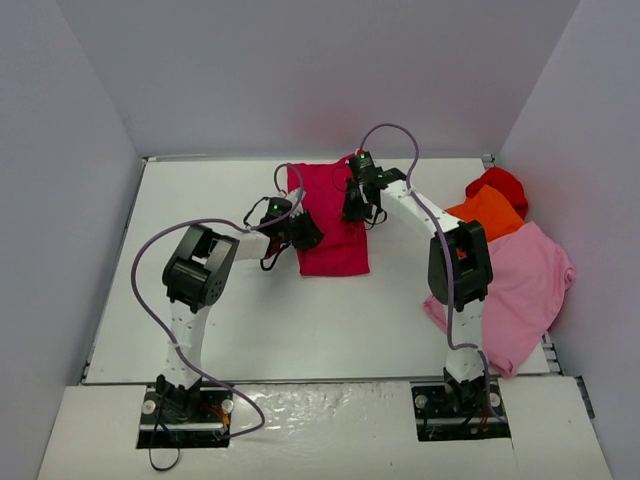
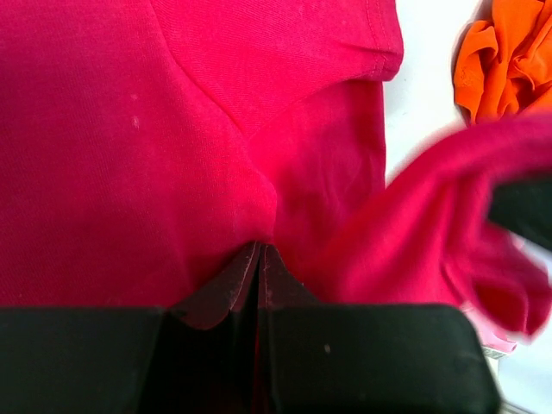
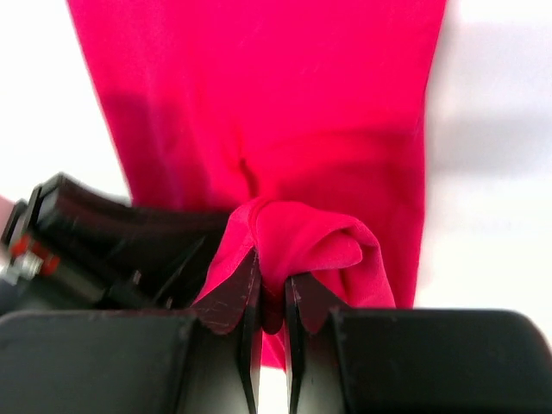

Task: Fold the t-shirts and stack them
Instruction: Fold the folded rectangular tshirt in 1/3 of the way

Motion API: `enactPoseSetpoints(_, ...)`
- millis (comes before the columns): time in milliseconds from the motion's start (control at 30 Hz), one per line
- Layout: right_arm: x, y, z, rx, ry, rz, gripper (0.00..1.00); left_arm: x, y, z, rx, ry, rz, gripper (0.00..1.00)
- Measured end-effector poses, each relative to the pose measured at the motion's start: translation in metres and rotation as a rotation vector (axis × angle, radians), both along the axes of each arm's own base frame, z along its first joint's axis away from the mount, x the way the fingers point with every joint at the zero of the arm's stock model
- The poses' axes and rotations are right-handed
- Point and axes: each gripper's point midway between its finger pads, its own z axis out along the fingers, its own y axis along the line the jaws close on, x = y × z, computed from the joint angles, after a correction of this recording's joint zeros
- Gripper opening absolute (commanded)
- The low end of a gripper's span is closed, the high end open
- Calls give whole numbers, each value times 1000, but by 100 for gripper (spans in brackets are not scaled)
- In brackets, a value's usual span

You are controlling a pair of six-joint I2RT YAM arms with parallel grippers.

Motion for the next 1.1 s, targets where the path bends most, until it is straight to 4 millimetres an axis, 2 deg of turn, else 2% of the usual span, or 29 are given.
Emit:
enactPoseSetpoints(67, 7, -4, -7, 6, 10, -10, 2, 0, -1, 0, -4, -1, -3, 0)
enactPoseSetpoints(100, 9, -5, -11, 7, 16, -14, 6, 0, -1, 0, -5, -1, -5, 0)
enactPoseSetpoints(133, 12, -7, -15, 8, 20, -18, 17, 0, -1, 0, -6, -2, -5, 0)
enactPoseSetpoints(233, 17, -7, -23, 11, 18, -19, 43, 0, -2, 0, -8, -2, -5, 0)
enactPoseSetpoints(367, 30, -2, -18, 31, -39, -11, 64, 0, -2, 0, -9, -3, -5, 0)
enactPoseSetpoints(500, 40, 2, -9, 55, -104, -14, 67, -1, -1, 0, -10, -9, -3, 0)
enactPoseSetpoints(633, 29, -5, 17, 52, -163, -30, 66, -1, -1, 1, -7, -14, 1, 0)
enactPoseSetpoints(700, 18, -11, 39, 62, -204, -40, 65, -2, -1, 1, -3, -12, 2, 0)
enactPoseSetpoints(767, -3, -19, 61, 73, -238, -48, 65, -4, 0, 2, 6, -5, 2, 0)
enactPoseSetpoints(867, -35, -37, 77, 72, -268, -72, 64, -10, 5, 3, 46, 13, 5, 0)
enactPoseSetpoints(900, -43, -40, 77, 67, -267, -75, 63, -13, 8, 4, 72, 18, 9, 0)
enactPoseSetpoints(1000, -57, -49, 59, 37, -235, -83, 62, -19, 22, 8, 162, 26, 26, 0)
enactPoseSetpoints(1100, -71, -56, 23, -1, -162, -82, 60, -21, 41, 22, 273, 9, 58, 0)
